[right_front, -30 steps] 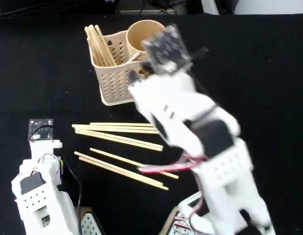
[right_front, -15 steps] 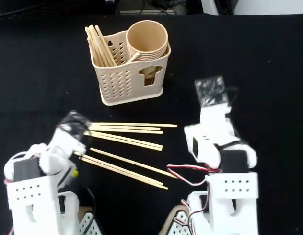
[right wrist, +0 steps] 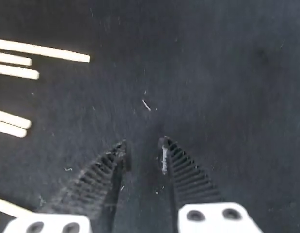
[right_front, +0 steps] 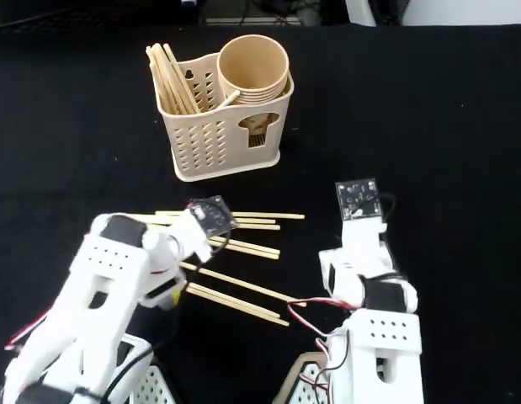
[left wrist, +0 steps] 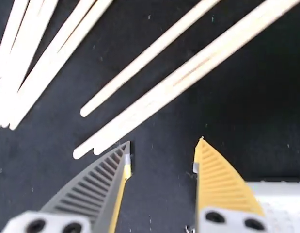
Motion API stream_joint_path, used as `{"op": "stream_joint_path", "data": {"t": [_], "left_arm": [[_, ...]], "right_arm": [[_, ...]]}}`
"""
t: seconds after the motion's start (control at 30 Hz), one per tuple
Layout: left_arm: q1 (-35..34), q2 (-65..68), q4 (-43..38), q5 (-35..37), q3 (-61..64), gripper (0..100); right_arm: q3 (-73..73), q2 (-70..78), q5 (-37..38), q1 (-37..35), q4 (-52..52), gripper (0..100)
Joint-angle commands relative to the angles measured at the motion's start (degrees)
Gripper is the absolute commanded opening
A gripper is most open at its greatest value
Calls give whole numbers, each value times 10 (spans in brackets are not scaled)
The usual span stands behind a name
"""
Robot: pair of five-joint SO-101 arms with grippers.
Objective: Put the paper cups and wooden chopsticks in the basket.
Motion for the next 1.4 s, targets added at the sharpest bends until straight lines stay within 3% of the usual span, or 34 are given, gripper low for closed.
{"op": "stream_joint_path", "data": {"t": [0.0, 0.33, 0.83, 1.1, 1.37], "left_arm": [[22, 41, -51, 25, -23, 221], [22, 145, -153, 52, -18, 216], [22, 240, -186, 20, -21, 216], [45, 228, -130, 0, -22, 88], [105, 183, -110, 18, -17, 73]], "right_arm": [[3, -21, -6, 6, -11, 114], [4, -29, -6, 5, -9, 114], [4, -29, -6, 5, -9, 114], [4, -29, -6, 5, -11, 116], [5, -29, -6, 4, -11, 116]]}}
